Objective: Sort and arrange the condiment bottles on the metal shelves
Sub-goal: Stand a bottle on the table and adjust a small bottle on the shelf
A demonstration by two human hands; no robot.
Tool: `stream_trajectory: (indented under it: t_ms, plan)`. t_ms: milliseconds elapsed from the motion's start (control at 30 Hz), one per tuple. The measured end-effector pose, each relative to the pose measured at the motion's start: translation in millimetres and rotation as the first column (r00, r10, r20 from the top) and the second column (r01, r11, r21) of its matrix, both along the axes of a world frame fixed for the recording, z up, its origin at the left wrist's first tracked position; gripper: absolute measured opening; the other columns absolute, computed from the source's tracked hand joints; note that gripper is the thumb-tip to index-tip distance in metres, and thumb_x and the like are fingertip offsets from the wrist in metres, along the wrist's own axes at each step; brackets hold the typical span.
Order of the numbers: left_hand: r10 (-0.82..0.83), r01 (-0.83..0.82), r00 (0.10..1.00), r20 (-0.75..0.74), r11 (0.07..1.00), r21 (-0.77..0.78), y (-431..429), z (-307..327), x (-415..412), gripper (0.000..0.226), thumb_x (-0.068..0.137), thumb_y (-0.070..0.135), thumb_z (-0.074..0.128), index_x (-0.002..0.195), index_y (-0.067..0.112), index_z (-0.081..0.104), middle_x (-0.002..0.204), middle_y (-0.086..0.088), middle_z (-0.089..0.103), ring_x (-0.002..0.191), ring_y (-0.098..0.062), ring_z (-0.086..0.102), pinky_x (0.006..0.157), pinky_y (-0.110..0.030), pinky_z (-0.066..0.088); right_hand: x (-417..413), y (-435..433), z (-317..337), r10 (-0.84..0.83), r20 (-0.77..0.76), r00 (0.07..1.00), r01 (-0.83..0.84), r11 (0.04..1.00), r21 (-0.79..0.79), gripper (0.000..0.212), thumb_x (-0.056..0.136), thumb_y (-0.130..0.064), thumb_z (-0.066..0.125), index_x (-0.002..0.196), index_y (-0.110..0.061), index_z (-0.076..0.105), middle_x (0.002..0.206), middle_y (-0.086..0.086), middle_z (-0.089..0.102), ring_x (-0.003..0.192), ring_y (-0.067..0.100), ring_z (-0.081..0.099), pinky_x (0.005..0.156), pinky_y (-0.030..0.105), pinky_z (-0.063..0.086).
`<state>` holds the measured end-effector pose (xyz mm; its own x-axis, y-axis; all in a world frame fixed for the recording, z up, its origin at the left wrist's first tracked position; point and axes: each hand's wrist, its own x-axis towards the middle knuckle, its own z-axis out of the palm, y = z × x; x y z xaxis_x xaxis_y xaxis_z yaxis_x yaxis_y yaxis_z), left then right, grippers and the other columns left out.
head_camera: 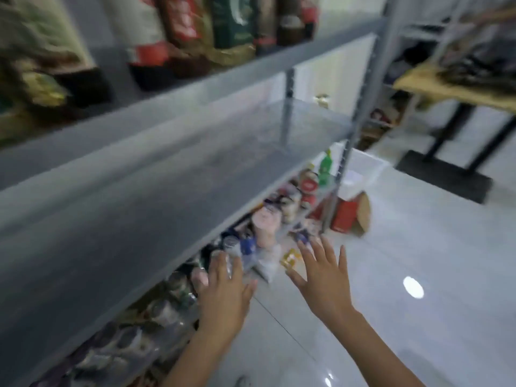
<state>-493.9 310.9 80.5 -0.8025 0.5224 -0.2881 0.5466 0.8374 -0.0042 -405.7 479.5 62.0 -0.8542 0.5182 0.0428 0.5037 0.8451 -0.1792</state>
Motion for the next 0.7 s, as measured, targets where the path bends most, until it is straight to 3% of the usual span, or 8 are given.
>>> stream_trajectory:
  t_ms: [67,133,167,233,333,500,700]
  plan:
    - [-0.136,0.137,0.99,0.028,0.99,-0.033,27.0,-19.8,11.1,0.068,0.083,0.059,0.028,0.121,0.014,0.064,0.123,-0.021,0.061,0.106,-0.039,0.063,0.076,-0.059,0.052,40.5,9.7,-18.1,-0.131,0.077,0.988,0.133,0.991,-0.019,0.055,0.084,-0.058,0.047,0.112,-0.015,0.068,0.119,0.01,0.066,0.121,0.033,0.055,0.105,0.058,0.027]
    - [-0.303,0.304,0.952,0.044,0.953,-0.003,55.9,-24.4,27.3,0.07,0.089,0.062,0.023,0.137,0.018,0.048,0.141,-0.019,0.047,0.124,-0.036,0.05,0.093,-0.054,0.044,81.4,15.7,-28.9,-0.305,0.14,0.942,0.313,0.949,-0.04,0.054,0.073,-0.051,0.071,0.114,-0.015,0.067,0.12,0.011,0.065,0.122,0.033,0.054,0.101,0.063,0.033]
    - [-0.401,0.401,0.915,0.032,0.916,0.011,69.7,-27.2,35.6,0.069,0.092,0.062,0.022,0.147,0.021,0.031,0.151,-0.016,0.031,0.136,-0.033,0.035,0.103,-0.051,0.035,100.5,16.0,-28.9,-0.4,0.162,0.902,0.415,0.907,-0.071,0.057,0.074,-0.05,0.072,0.119,-0.016,0.064,0.126,0.01,0.062,0.127,0.033,0.049,0.102,0.064,0.031]
    - [-0.567,0.57,0.818,0.093,0.822,-0.007,92.2,-30.2,48.7,0.068,0.095,0.06,0.02,0.152,0.025,0.007,0.159,-0.01,0.011,0.144,-0.027,0.016,0.111,-0.049,0.022,133.6,11.6,-26.3,-0.564,0.22,0.796,0.595,0.797,-0.106,0.059,0.087,-0.052,0.055,0.137,-0.021,0.047,0.146,0.005,0.043,0.142,0.027,0.027,0.111,0.06,0.015]
    - [-0.739,0.748,0.658,0.144,0.664,-0.015,114.6,-34.9,71.5,0.066,0.097,0.058,0.02,0.152,0.026,0.003,0.159,-0.007,0.008,0.145,-0.024,0.012,0.114,-0.052,0.018,181.2,-5.2,-24.6,-0.757,0.249,0.604,0.795,0.591,-0.135,0.061,0.095,-0.053,0.037,0.147,-0.027,0.023,0.157,-0.001,0.018,0.147,0.02,0.004,0.116,0.052,0.003]
    - [-0.931,0.942,0.333,0.15,0.337,-0.002,142.2,-41.0,117.5,0.065,0.099,0.054,0.02,0.152,0.024,-0.002,0.16,-0.006,0.008,0.145,-0.023,0.014,0.114,-0.05,0.017,245.0,-55.0,-19.6,-0.942,0.229,0.245,0.965,0.215,-0.148,0.059,0.094,-0.052,0.039,0.146,-0.029,0.024,0.155,-0.004,0.023,0.145,0.017,0.012,0.115,0.047,0.015]
    - [-0.979,0.998,0.041,0.201,0.051,0.047,153.8,-40.7,197.2,0.063,0.1,0.052,0.02,0.152,0.025,-0.004,0.159,-0.005,0.01,0.145,-0.024,0.015,0.116,-0.048,0.016,305.2,-108.4,-25.2,-0.977,0.199,-0.072,0.969,-0.116,-0.218,0.058,0.093,-0.053,0.041,0.145,-0.029,0.028,0.153,-0.004,0.027,0.143,0.017,0.017,0.115,0.047,0.015]
